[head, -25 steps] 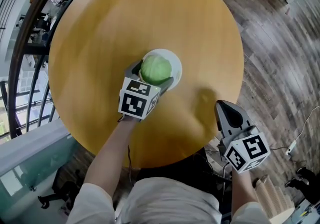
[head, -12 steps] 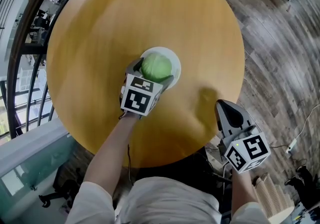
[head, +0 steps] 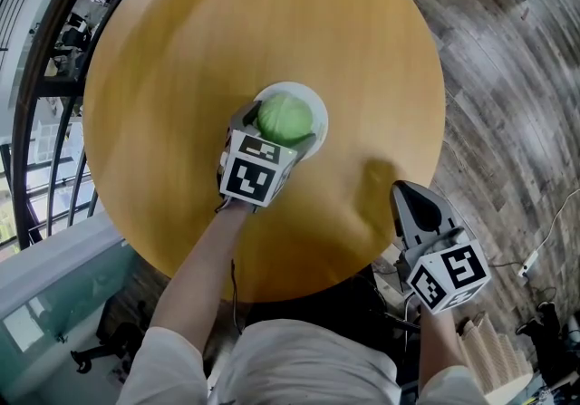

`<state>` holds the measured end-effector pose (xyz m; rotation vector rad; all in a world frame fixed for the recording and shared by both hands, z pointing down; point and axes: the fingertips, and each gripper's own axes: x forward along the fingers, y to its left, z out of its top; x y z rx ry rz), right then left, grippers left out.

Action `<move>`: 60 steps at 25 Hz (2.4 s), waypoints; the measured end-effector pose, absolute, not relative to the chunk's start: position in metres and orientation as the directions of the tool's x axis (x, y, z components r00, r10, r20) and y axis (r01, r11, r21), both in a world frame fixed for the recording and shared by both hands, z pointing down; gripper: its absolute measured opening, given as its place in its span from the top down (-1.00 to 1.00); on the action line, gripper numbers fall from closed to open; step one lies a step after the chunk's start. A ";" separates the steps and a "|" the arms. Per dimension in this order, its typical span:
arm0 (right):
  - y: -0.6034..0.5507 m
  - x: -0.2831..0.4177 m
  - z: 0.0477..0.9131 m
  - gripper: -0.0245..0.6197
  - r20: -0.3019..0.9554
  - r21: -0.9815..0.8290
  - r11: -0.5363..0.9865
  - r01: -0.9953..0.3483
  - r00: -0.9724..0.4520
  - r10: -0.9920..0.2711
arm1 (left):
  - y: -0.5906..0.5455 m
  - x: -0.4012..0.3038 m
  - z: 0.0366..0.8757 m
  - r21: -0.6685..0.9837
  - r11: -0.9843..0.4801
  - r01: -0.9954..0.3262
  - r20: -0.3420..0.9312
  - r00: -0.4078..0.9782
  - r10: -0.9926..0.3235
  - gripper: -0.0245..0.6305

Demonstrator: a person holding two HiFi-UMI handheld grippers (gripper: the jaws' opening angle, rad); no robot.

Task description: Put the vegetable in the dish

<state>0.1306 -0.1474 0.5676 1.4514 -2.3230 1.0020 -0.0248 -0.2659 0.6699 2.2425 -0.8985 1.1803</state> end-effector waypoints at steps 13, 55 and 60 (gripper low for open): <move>-0.148 0.129 0.563 0.85 0.509 -0.428 0.283 -0.858 -0.488 -0.709 | -0.265 -0.028 0.657 0.091 -0.686 -0.722 0.824 0.441 -0.356 -0.56; -0.074 0.057 0.345 0.85 0.354 -0.230 0.480 -0.847 -0.532 -0.769 | -0.053 -0.092 0.377 0.185 -0.563 -0.805 0.438 0.581 -0.686 0.86; -0.069 0.058 0.353 0.85 0.381 -0.229 0.488 -0.843 -0.538 -0.752 | -0.050 -0.087 0.379 0.194 -0.561 -0.805 0.446 0.581 -0.681 0.86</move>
